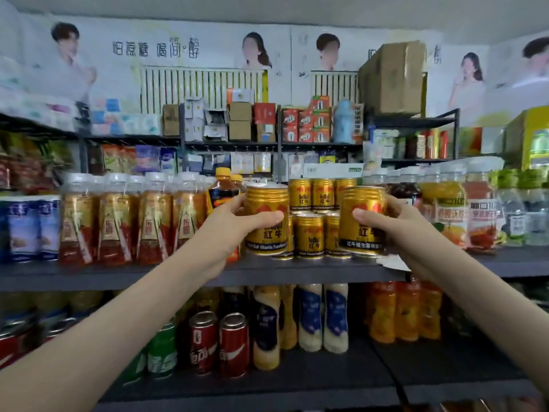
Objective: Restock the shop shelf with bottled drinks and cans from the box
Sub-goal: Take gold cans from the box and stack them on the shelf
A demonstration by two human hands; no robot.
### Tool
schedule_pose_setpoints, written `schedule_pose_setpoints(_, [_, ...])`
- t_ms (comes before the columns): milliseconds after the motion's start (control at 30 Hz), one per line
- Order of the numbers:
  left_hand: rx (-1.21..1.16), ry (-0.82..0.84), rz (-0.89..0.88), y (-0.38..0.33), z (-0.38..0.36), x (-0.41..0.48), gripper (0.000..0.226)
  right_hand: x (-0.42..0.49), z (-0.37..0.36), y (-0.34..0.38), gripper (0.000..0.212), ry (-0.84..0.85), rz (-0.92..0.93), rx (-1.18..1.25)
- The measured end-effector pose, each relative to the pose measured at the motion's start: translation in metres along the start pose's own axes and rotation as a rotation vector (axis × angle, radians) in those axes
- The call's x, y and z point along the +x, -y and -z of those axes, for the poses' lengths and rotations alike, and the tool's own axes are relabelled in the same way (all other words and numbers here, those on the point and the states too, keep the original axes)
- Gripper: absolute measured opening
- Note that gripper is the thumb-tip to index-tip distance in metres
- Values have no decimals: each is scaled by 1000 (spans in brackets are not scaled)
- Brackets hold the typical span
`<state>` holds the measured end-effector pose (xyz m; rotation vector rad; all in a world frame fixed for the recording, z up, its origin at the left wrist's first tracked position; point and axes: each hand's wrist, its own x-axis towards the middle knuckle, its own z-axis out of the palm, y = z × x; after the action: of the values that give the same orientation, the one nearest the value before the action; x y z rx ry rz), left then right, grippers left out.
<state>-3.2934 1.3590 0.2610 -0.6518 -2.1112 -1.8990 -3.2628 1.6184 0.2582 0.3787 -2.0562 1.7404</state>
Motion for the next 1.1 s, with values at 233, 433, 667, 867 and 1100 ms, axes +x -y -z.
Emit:
schedule_pose_setpoints(233, [-35,-138,-76,-3,-20,88,34,87,-2,-8,66,12,48,-22])
schedule_pose_setpoints(433, [-155,-123,-13,7,-38,164,50,152,-1,-21,50,-44,86,-30])
schedule_pose_setpoints(667, [-109,-166,100,26,-32,217,50,198,8,-40,46,25,92,-121])
schedule_pose_setpoints(867, [-67,-214,222,49,-37,240,61,221,6,-47,51,110,94,-209])
schedule_pose_setpoints(1100, [-37,-173,287,66,-37,264,71,233,10,-51,55,146,104,-220])
